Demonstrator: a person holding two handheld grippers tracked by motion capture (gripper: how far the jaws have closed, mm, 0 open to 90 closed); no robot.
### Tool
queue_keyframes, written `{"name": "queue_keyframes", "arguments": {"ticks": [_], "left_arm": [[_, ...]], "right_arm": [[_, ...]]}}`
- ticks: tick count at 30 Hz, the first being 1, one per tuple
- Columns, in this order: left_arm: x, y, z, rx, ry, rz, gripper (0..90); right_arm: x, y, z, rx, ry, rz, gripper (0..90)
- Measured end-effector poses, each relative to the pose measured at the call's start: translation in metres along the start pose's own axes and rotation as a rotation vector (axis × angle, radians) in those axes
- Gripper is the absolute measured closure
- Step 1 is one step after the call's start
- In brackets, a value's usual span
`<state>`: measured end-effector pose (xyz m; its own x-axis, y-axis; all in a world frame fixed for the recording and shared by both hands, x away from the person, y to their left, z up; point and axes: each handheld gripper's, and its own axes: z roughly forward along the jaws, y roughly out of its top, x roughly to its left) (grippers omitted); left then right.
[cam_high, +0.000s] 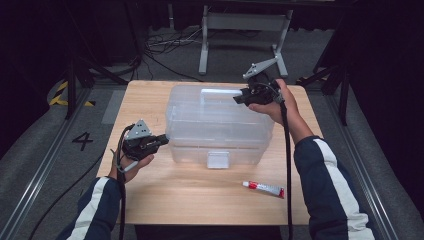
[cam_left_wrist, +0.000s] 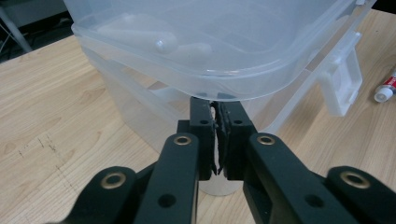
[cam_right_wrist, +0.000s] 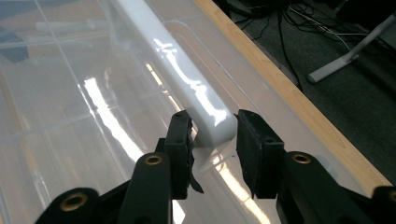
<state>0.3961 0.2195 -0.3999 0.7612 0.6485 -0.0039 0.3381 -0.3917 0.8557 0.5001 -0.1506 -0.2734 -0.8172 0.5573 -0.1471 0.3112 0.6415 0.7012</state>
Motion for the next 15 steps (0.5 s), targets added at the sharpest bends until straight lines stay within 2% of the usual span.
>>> {"name": "queue_keyframes", "arguments": {"ticks": [5, 7, 8, 14, 15], "left_arm": [[0.000, 0.000, 0.000, 0.005, 0.005, 0.012, 88.8], [0.000, 0.000, -0.001, 0.006, 0.005, 0.014, 89.7], [0.000, 0.000, -0.001, 0.006, 0.005, 0.014, 89.8], [0.001, 0.002, 0.001, 0.009, 0.010, 0.029, 89.9], [0.001, 0.002, 0.001, 0.009, 0.012, 0.031, 89.9]], "right_arm": [[-0.001, -0.009, -0.017, -0.026, -0.039, -0.016, 60.9], [-0.005, -0.018, -0.027, -0.047, -0.045, -0.013, 59.6], [-0.005, -0.018, -0.027, -0.047, -0.045, -0.013, 59.6], [-0.014, -0.055, -0.057, -0.105, -0.089, 0.020, 53.9], [-0.015, -0.063, -0.063, -0.116, -0.108, 0.029, 53.5]]}}
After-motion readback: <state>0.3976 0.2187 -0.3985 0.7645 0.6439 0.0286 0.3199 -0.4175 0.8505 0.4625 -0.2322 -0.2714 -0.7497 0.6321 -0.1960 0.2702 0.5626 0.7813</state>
